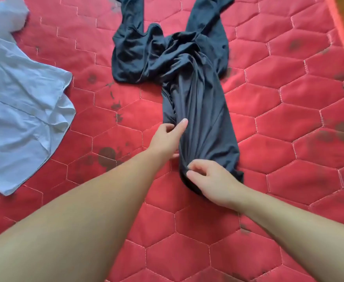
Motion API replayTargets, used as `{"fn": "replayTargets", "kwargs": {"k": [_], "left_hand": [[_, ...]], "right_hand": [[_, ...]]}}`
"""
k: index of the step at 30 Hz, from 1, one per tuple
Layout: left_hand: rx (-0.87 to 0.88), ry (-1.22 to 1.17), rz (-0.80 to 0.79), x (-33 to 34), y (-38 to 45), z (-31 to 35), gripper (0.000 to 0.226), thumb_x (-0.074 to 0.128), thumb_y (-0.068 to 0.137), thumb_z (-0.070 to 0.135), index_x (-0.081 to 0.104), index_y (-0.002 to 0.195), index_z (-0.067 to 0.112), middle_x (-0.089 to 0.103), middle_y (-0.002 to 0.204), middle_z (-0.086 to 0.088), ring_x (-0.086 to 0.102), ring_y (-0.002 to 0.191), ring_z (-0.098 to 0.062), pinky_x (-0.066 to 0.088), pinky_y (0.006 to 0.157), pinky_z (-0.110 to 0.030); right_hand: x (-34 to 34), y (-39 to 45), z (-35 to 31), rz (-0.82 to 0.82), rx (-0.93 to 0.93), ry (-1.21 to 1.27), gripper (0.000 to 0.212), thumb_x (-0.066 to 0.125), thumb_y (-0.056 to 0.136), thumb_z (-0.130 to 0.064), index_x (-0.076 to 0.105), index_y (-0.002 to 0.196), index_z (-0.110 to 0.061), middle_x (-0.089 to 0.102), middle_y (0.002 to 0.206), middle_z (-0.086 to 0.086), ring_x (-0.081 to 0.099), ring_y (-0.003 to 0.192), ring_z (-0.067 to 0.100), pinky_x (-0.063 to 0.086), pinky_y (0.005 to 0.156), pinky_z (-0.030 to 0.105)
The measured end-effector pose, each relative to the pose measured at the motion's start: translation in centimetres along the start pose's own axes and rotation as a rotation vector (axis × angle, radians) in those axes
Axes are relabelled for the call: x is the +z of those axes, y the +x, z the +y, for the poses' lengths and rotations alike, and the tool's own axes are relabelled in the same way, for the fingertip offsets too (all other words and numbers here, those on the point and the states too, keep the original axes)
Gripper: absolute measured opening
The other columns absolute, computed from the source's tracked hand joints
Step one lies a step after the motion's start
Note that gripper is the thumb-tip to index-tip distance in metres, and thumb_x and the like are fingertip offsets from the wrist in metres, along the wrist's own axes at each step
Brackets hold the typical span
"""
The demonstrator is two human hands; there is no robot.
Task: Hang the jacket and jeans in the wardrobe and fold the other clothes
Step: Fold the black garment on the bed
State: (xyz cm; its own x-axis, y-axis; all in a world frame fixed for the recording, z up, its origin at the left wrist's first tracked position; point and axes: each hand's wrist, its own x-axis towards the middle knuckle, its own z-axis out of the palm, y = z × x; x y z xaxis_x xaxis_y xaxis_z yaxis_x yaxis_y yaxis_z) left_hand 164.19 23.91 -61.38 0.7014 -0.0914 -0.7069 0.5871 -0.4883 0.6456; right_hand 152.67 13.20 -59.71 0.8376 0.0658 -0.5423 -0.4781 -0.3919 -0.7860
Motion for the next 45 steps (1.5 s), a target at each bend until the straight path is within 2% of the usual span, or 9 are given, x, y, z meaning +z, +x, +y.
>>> {"fn": "replayTargets", "kwargs": {"k": [5,11,14,19,25,29,32,38,45], "left_hand": [[0.064,0.099,0.020,0.6,-3.1,-1.3,0.029,0.062,0.086,0.016,0.060,0.115,0.016,0.068,0.108,-0.001,0.064,0.100,-0.021,0.051,0.090,-0.032],[-0.003,0.286,-0.454,-2.6,-8.7,-4.4,0.026,0.061,0.089,0.010,0.066,0.114,0.017,0.072,0.104,0.004,0.067,0.095,-0.013,0.054,0.084,-0.022],[-0.141,0.323,-0.692,-3.6,-11.5,-5.9,0.025,0.066,0.089,0.017,0.064,0.114,0.012,0.070,0.101,0.001,0.067,0.090,-0.018,0.053,0.085,-0.032],[-0.247,0.531,-0.847,-5.4,-14.8,-7.5,0.027,0.067,0.089,0.039,0.068,0.089,0.012,0.057,0.070,0.008,0.059,0.070,-0.009,0.042,0.067,-0.023],[-0.198,0.016,-0.122,-7.8,-12.9,-11.5,0.070,0.060,0.076,0.072,0.064,0.120,0.019,0.069,0.117,-0.001,0.065,0.106,-0.019,0.049,0.095,-0.035],[-0.225,-0.361,-0.120,-7.7,-12.3,-12.2,0.061,0.083,0.063,0.043,0.070,0.113,0.011,0.075,0.104,-0.005,0.072,0.095,-0.023,0.053,0.095,-0.044],[-0.192,-0.234,-0.086,-7.4,-12.6,-13.2,0.049,0.075,0.053,0.025,0.072,0.099,0.009,0.075,0.096,-0.007,0.071,0.090,-0.025,0.055,0.092,-0.044],[-0.131,0.351,-0.232,-8.9,-13.1,-15.9,0.041,0.054,0.052,0.033,0.062,0.084,0.009,0.064,0.083,-0.005,0.058,0.073,-0.022,0.047,0.069,-0.029],[0.015,1.277,-0.322,-10.9,-13.1,-15.7,0.040,0.055,0.081,0.058,0.054,0.081,0.018,0.065,0.092,0.000,0.059,0.090,-0.027,0.050,0.081,-0.033]], "right_hand": [[1.7,-3.0,-1.7,-0.478,0.173,0.140,0.023,0.057,0.094,-0.026,0.057,0.072,-0.023,0.057,0.065,-0.005,0.054,0.063,0.010,0.042,0.062,0.024],[-1.4,-2.5,-0.7,0.307,0.390,0.289,0.040,0.058,0.087,-0.056,0.065,0.097,-0.018,0.066,0.099,0.002,0.063,0.087,0.017,0.052,0.082,0.035],[-0.2,-2.8,-1.4,0.198,0.480,0.376,0.073,0.061,0.072,-0.074,0.064,0.114,-0.014,0.065,0.116,0.018,0.059,0.116,0.033,0.043,0.105,0.050],[3.8,-3.1,-2.3,0.090,0.394,0.592,0.024,0.067,0.090,-0.017,0.069,0.108,-0.002,0.075,0.097,0.011,0.071,0.092,0.026,0.056,0.088,0.038],[9.2,-6.2,-2.0,-0.201,0.338,0.575,0.028,0.066,0.084,-0.002,0.068,0.112,-0.003,0.073,0.108,0.014,0.069,0.101,0.028,0.053,0.095,0.039],[11.5,-8.5,-1.1,-0.606,0.358,0.223,0.041,0.081,0.069,-0.031,0.070,0.102,-0.009,0.071,0.091,-0.001,0.065,0.082,0.013,0.049,0.073,0.023],[10.9,-8.5,-0.5,-0.571,0.419,-0.122,0.071,0.072,0.057,-0.075,0.068,0.089,-0.012,0.063,0.078,-0.001,0.059,0.066,0.011,0.044,0.063,0.025],[7.5,-6.7,0.3,0.311,0.147,-0.591,0.032,0.061,0.082,-0.054,0.057,0.083,-0.023,0.058,0.093,-0.004,0.062,0.090,0.022,0.045,0.071,0.032],[9.0,-2.6,-0.4,0.153,0.155,-0.707,0.059,0.061,0.086,-0.038,0.036,0.137,-0.019,0.055,0.133,0.005,0.051,0.123,0.031,0.040,0.096,0.044]]}}
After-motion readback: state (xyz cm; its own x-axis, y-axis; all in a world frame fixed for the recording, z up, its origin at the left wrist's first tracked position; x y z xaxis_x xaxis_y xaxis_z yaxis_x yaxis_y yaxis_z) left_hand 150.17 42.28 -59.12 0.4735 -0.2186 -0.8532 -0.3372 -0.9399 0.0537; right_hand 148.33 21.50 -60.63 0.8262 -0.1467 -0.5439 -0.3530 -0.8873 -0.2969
